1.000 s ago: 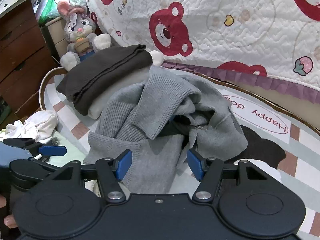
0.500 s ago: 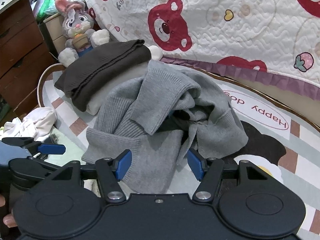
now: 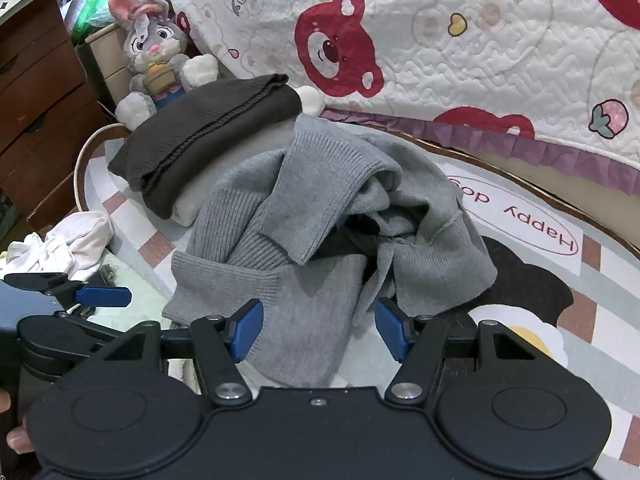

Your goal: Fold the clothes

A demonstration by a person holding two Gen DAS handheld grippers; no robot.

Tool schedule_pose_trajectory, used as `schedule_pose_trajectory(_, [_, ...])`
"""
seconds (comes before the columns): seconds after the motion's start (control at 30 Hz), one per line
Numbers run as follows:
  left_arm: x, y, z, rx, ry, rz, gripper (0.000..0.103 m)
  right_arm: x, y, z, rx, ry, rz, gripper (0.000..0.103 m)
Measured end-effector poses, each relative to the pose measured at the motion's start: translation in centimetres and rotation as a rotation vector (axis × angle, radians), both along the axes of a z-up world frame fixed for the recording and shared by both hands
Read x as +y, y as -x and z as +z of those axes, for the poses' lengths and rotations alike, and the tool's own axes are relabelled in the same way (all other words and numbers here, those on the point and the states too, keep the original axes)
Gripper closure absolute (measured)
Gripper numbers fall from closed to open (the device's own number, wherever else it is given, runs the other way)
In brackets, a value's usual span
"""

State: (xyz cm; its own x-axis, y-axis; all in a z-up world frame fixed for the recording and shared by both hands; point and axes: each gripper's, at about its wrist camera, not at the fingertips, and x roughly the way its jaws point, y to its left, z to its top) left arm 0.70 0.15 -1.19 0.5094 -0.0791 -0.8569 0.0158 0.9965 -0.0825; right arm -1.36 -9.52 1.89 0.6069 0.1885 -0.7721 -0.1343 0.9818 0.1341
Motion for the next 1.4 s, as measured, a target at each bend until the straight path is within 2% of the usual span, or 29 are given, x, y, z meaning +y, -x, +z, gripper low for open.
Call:
schedule_pose_trajectory(0.97, [0.2,-0.5,-0.7,0.006,-0.017,-0.004,0.007,-0.6,-0.3,-0.6,0.001,-0.012,-0.001,0.035])
schedule_pose_trajectory(1.1, [1.9,-1.6,-1.3,-0.043,-0.080,0.036,0.007,-2.0,-2.0,-1.9,-0.093,0.064,0.048,0.032])
schedule_pose_trajectory(1.17, [3.3,-2.8,-1.8,-0.036,-0.108,0.077,0.007,-3.7,-3.7,-2.6,-0.135,0.117,0.037,0.032])
schedule_pose_trajectory(1.3, [5.6,-6.2,-2.8,0.054,-0.118,0.170,0.007,-7.2,-7.4,-3.6,-0.127,0.098,-0.018,0.032])
schedule_pose_trajectory(1.4, [5.7,-8.8,-2.3,0.059,-0.113,0.151,0.007,-7.7,-9.0,-4.4,-0.106,0.079,0.000,0.032])
